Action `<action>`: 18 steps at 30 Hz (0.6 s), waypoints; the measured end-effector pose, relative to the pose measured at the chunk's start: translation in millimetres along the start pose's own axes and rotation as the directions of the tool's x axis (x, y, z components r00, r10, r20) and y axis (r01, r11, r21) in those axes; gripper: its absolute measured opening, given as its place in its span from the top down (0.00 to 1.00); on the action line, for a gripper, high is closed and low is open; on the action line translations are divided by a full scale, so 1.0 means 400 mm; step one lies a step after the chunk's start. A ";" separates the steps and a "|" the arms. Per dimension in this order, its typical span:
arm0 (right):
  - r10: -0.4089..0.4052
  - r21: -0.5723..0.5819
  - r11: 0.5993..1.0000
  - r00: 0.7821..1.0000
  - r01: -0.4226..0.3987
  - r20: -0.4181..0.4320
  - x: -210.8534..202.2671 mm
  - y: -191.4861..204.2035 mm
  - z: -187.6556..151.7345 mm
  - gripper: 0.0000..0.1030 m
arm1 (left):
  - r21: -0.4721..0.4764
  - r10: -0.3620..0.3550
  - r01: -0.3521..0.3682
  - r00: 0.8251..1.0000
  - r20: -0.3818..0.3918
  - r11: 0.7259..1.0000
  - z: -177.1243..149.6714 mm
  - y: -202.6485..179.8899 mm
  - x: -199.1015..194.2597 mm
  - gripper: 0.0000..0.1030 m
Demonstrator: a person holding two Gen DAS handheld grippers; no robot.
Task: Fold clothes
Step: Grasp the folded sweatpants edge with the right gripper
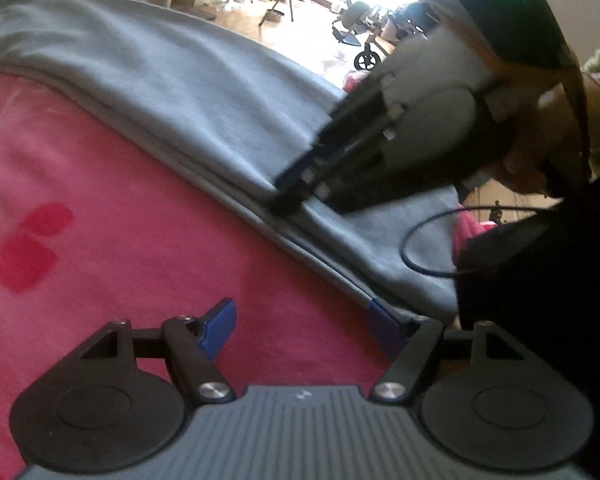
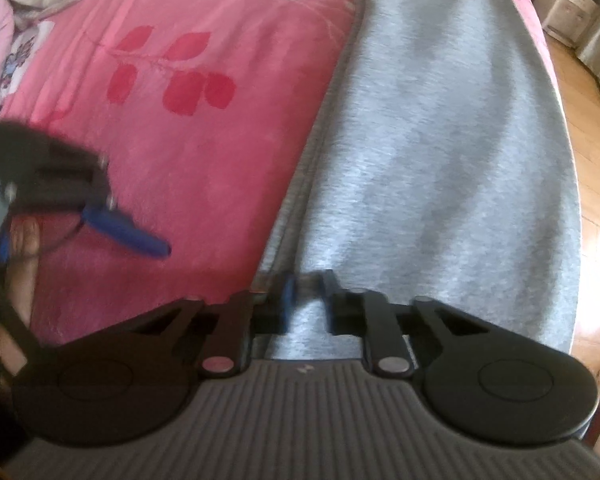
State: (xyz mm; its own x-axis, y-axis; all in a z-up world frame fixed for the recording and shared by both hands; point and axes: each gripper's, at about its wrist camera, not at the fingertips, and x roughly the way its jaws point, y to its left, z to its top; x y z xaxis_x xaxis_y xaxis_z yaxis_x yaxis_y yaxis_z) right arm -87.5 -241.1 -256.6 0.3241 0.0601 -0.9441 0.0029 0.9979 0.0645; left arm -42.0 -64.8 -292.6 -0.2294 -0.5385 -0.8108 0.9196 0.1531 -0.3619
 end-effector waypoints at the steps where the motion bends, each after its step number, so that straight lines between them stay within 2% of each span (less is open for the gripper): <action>1: 0.003 0.011 1.000 1.000 -0.003 0.005 -0.003 -0.006 0.000 0.96 | -0.012 -0.013 0.013 1.000 -0.008 1.000 -0.006 -0.006 0.006 0.29; 4: 0.031 0.058 0.998 0.999 -0.033 0.025 -0.021 -0.027 -0.001 0.97 | 0.006 -0.048 0.048 0.998 -0.031 0.999 -0.041 -0.028 0.015 0.30; 10: 0.082 0.178 0.979 0.993 -0.096 0.082 -0.072 -0.082 0.000 0.97 | 0.081 -0.046 0.053 0.996 -0.082 0.995 -0.074 -0.071 0.032 0.31; 18: 0.128 0.236 0.959 0.984 -0.154 0.121 -0.078 -0.117 -0.005 0.97 | 0.096 -0.044 0.054 0.994 -0.104 0.994 -0.091 -0.085 0.039 0.32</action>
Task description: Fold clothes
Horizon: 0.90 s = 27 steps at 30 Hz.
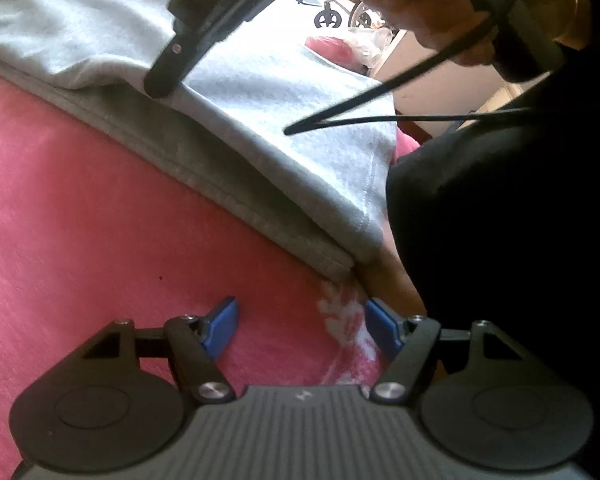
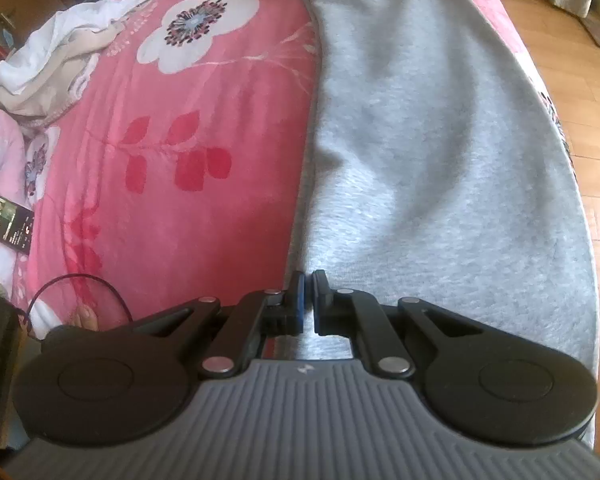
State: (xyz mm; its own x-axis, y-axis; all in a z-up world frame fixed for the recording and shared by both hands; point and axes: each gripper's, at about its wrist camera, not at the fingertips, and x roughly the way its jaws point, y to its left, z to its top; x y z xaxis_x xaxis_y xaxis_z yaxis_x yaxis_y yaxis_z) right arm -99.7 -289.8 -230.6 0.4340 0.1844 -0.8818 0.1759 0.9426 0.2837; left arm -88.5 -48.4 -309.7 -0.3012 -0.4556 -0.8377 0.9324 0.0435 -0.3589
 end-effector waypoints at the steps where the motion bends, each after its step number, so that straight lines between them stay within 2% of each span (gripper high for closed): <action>1: 0.007 0.005 1.000 1.000 -0.007 0.004 0.000 0.015 0.000 0.97 | 0.002 -0.001 0.001 1.000 -0.003 1.000 -0.004 -0.001 0.002 0.32; 3: 0.020 0.017 1.000 1.000 -0.020 0.014 0.014 0.055 0.005 0.97 | 0.005 -0.001 0.001 1.000 -0.008 1.000 -0.008 -0.002 0.003 0.32; 10: 0.049 0.025 0.998 0.999 -0.050 0.020 0.021 0.060 0.021 0.97 | 0.019 0.007 -0.006 1.000 -0.007 1.000 -0.021 -0.004 -0.001 0.32; 12: 0.059 0.022 0.998 0.998 -0.059 0.018 0.013 0.056 0.024 0.97 | 0.054 0.021 -0.022 1.000 0.013 0.998 -0.028 -0.012 -0.008 0.34; 15: 0.087 0.029 0.996 0.996 -0.087 0.019 -0.011 0.036 0.029 0.97 | 0.154 0.041 -0.050 0.997 0.063 0.987 -0.016 -0.072 -0.008 0.34; 17: 0.105 0.035 0.994 0.994 -0.106 0.018 -0.019 0.025 0.034 0.97 | 0.246 0.047 -0.071 0.994 0.102 0.967 -0.016 -0.103 -0.008 0.34; 19: 0.119 0.044 0.992 0.993 -0.119 0.013 -0.016 0.016 0.038 0.97 | 0.314 0.041 -0.073 0.993 0.108 0.947 -0.024 -0.131 -0.003 0.34; 21: 0.130 0.049 0.990 0.992 -0.130 0.001 0.001 0.014 0.040 0.95 | 0.340 0.031 -0.062 0.995 0.096 0.938 -0.031 -0.143 -0.001 0.34; 24: 0.104 0.037 0.994 0.994 -0.103 -0.034 0.030 0.020 0.032 0.94 | 0.353 0.023 -0.049 0.997 0.079 0.935 -0.038 -0.151 -0.001 0.34; 27: 0.073 0.002 0.997 0.997 -0.073 -0.025 0.018 0.030 0.016 0.87 | 0.339 0.021 -0.046 0.997 0.076 0.940 -0.038 -0.149 -0.003 0.34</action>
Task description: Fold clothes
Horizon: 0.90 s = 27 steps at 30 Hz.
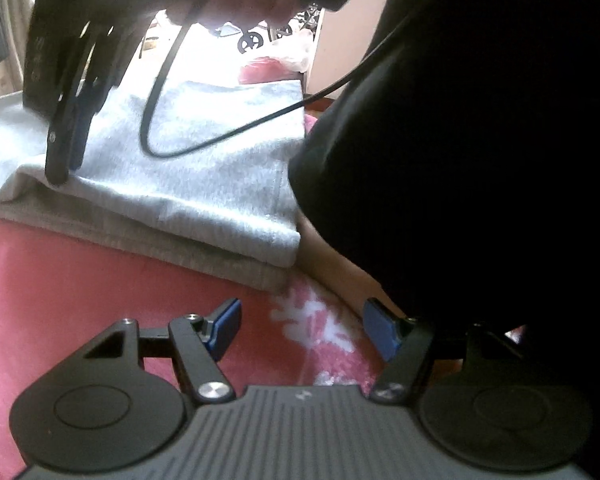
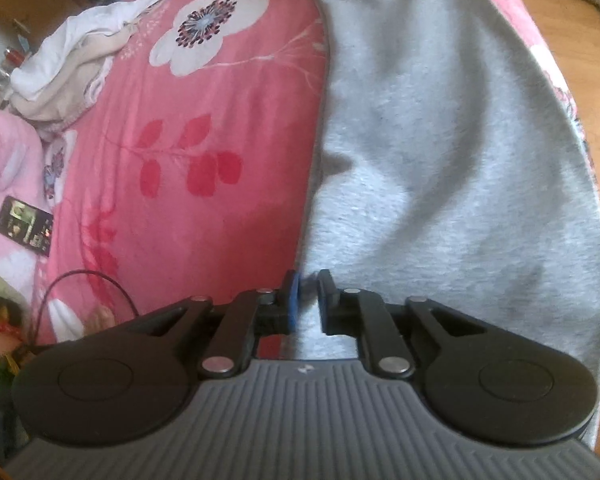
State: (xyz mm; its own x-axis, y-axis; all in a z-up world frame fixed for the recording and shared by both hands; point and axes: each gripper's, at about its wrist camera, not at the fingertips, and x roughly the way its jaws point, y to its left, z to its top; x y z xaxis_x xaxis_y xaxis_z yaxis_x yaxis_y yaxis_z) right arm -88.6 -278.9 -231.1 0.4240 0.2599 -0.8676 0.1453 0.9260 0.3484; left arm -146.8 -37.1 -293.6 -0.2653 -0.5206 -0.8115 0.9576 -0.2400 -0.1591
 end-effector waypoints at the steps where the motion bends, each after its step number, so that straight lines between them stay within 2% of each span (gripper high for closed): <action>1: 0.000 -0.015 1.000 1.000 0.001 0.005 -0.009 0.006 -0.005 0.84 | -0.006 0.000 0.000 1.000 0.000 1.000 0.001 0.001 0.004 0.34; 3: 0.004 -0.051 0.999 1.000 -0.004 0.005 -0.027 0.019 -0.017 0.83 | -0.015 -0.003 0.003 1.000 -0.002 1.000 0.004 0.003 0.007 0.34; 6: 0.019 -0.102 0.994 0.998 -0.025 -0.061 -0.033 0.043 -0.041 0.83 | -0.022 -0.008 0.008 1.000 -0.004 1.000 0.003 0.007 0.002 0.34; 9: 0.004 -0.136 0.990 0.990 -0.023 -0.139 -0.010 0.064 -0.073 0.81 | -0.028 -0.008 0.008 1.000 -0.012 1.000 0.004 0.007 0.000 0.34; 10: -0.008 -0.146 0.989 0.987 -0.015 -0.159 0.001 0.070 -0.083 0.77 | -0.033 -0.005 0.005 1.000 -0.014 0.999 0.004 0.008 0.000 0.34; 11: -0.021 -0.152 0.988 0.985 -0.006 -0.172 0.014 0.075 -0.092 0.74 | -0.036 0.000 0.000 1.000 -0.014 0.999 0.003 0.009 -0.002 0.34; 14: -0.026 -0.151 0.989 0.981 -0.004 -0.194 0.044 0.081 -0.115 0.73 | -0.041 0.014 -0.014 1.000 -0.005 0.999 0.006 0.011 -0.007 0.34; 18: 0.034 -0.115 0.991 0.972 -0.062 -0.233 0.078 0.073 -0.141 0.73 | -0.046 0.020 -0.019 1.000 0.008 0.999 0.012 0.012 -0.010 0.34; 22: 0.112 -0.023 0.992 0.961 -0.121 -0.253 0.081 0.043 -0.141 0.73 | -0.023 0.037 -0.036 0.999 0.026 0.999 0.025 0.012 -0.011 0.34; 24: 0.177 0.031 0.984 0.952 -0.175 -0.249 0.052 0.015 -0.114 0.73 | -0.011 0.066 -0.066 0.996 0.054 0.998 0.039 0.022 -0.014 0.34; 27: 0.212 0.060 0.977 0.961 -0.205 -0.177 -0.018 -0.019 -0.031 0.73 | -0.024 0.098 -0.096 0.990 0.100 0.995 0.065 0.052 -0.015 0.34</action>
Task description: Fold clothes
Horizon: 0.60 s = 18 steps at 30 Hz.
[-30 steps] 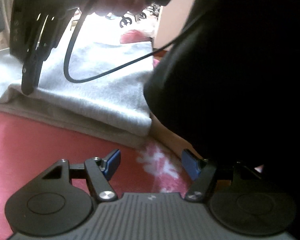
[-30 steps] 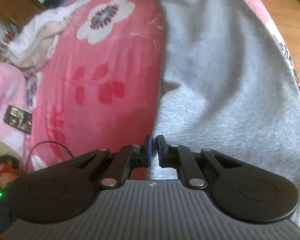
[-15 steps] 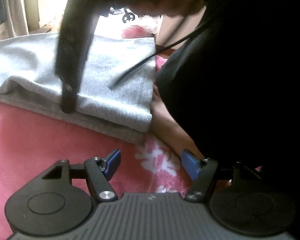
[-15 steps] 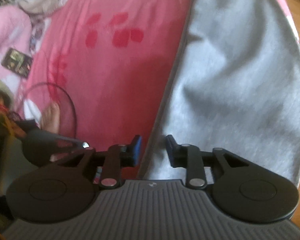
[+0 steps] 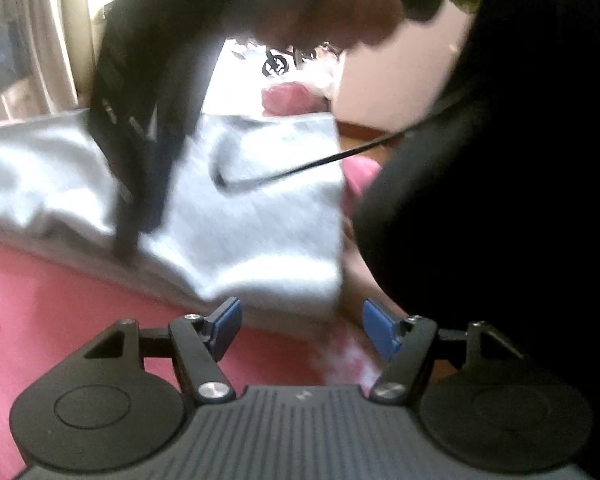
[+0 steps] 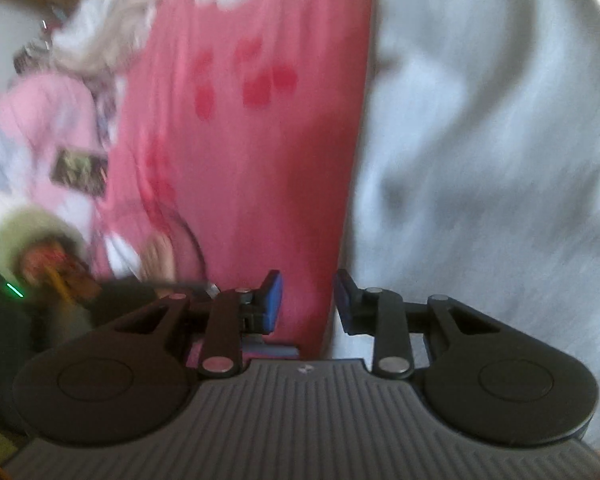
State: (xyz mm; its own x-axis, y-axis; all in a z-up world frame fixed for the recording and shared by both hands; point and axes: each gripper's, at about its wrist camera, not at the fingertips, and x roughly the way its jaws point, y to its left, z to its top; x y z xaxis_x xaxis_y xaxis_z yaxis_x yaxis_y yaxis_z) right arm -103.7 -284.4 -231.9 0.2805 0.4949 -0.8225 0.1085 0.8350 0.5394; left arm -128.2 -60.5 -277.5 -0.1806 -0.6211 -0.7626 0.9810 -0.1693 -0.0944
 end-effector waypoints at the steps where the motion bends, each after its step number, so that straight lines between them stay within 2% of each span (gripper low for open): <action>1: 0.002 0.004 1.000 1.000 -0.002 0.027 -0.030 -0.003 0.029 0.73 | -0.009 0.000 0.000 1.000 0.013 1.000 0.012 0.012 0.005 0.34; 5: -0.093 -0.050 0.994 0.989 0.099 0.112 -0.094 0.017 0.175 0.73 | -0.031 -0.012 0.013 0.999 0.032 0.999 0.049 0.045 0.038 0.34; 9: -0.161 -0.133 0.975 0.977 0.180 0.141 -0.059 0.047 0.290 0.73 | -0.148 -0.061 0.056 0.998 -0.027 0.987 0.045 0.085 0.092 0.35; 11: -0.182 -0.175 0.963 0.974 0.205 0.139 -0.021 0.057 0.328 0.73 | -0.173 -0.068 0.062 0.997 -0.030 0.983 0.032 0.090 0.104 0.35; 15: -0.248 -0.264 0.924 0.960 0.275 0.131 0.053 0.072 0.347 0.76 | -0.209 -0.074 0.068 0.997 -0.020 0.975 0.026 0.095 0.106 0.35; 17: -0.254 -0.257 0.926 0.961 0.275 0.114 0.060 0.064 0.340 0.85 | -0.228 -0.078 0.071 0.997 -0.022 0.971 0.034 0.104 0.105 0.35; 18: -0.253 -0.247 0.930 0.961 0.272 0.107 0.058 0.058 0.334 0.86 | -0.233 -0.079 0.072 0.997 -0.025 0.970 0.034 0.106 0.108 0.35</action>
State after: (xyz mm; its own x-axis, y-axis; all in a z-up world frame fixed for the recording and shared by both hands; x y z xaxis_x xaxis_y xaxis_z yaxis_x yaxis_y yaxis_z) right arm 32.6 -285.7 -214.6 0.3440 0.2386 -0.9081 -0.0584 0.9707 0.2330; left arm -95.3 -104.9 -305.7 -0.2561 -0.5867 -0.7682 0.9550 -0.0306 -0.2950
